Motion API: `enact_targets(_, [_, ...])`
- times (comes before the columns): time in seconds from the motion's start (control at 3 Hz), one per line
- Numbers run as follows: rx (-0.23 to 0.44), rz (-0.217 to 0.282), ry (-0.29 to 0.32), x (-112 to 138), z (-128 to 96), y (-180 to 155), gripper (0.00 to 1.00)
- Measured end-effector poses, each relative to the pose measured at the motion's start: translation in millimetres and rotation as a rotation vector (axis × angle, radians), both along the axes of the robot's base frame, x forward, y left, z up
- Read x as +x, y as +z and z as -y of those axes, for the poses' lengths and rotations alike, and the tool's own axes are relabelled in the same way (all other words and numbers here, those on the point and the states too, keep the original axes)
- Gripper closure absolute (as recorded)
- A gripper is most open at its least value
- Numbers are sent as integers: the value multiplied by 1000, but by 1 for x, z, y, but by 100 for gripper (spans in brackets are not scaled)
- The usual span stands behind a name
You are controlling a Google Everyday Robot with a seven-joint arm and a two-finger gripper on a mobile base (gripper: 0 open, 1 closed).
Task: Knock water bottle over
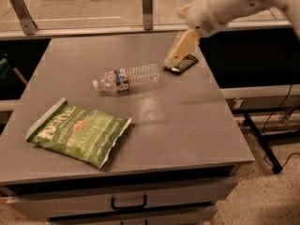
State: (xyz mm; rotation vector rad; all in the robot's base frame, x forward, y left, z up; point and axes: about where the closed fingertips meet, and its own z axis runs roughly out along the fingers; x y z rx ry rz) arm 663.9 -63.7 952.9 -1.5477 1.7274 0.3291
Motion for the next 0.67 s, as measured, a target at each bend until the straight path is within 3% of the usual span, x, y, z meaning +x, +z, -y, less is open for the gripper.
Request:
enact_targets(0.33, [68,203,-199,-3,92,62,0])
enact_targets(0.67, [82,246,-264,2,117,70,0])
